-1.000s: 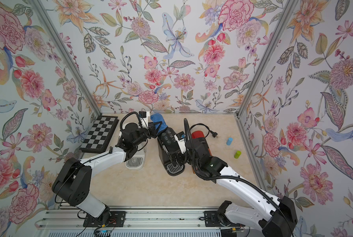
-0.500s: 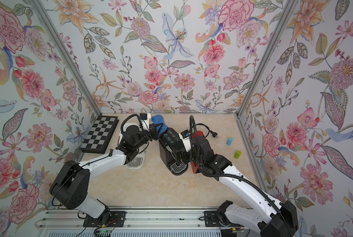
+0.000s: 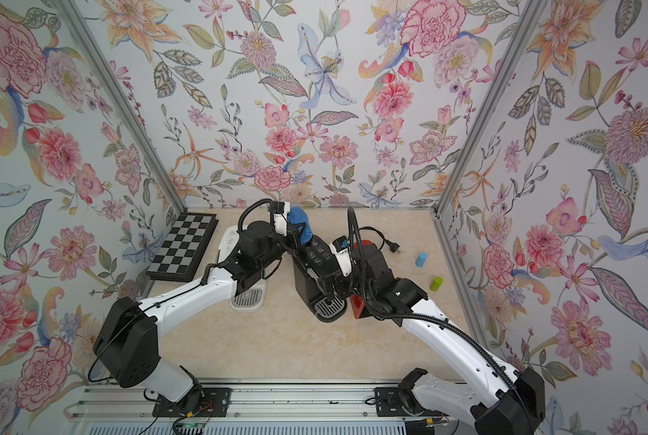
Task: Wipe the surface of a coffee machine
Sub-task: Wipe the dirt from the surface of the coffee machine.
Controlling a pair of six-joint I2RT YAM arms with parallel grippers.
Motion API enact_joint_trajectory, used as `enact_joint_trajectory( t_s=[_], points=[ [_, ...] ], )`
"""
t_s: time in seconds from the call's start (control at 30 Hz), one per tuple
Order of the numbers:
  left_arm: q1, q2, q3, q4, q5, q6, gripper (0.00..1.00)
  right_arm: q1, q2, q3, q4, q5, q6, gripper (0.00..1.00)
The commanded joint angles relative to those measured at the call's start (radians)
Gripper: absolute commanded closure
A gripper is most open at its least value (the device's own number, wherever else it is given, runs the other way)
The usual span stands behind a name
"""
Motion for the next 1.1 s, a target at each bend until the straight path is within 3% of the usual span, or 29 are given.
enact_joint_trajectory(
  t_s=[0.0, 0.17, 0.47, 0.8, 1.07],
  points=[
    [-0.011, -0.046, -0.034, -0.027, -0.145, 0.016, 1.0, -0.011, 0.007, 0.07, 0.037, 0.035, -0.001, 0.0],
    [-0.008, -0.025, -0.051, -0.001, -0.074, -0.003, 1.0, -0.013, 0.027, 0.106, 0.04, 0.034, 0.009, 0.0],
    [-0.008, 0.003, -0.133, 0.024, -0.107, -0.045, 1.0, -0.011, 0.075, 0.122, 0.064, 0.032, 0.029, 0.0],
    [-0.02, -0.042, -0.166, 0.054, -0.024, -0.08, 1.0, -0.054, -0.001, 0.057, 0.058, 0.02, 0.017, 0.0],
    [-0.017, -0.06, -0.068, -0.012, -0.022, -0.015, 1.0, -0.068, -0.039, 0.06, 0.041, -0.012, 0.013, 0.0]
  ],
)
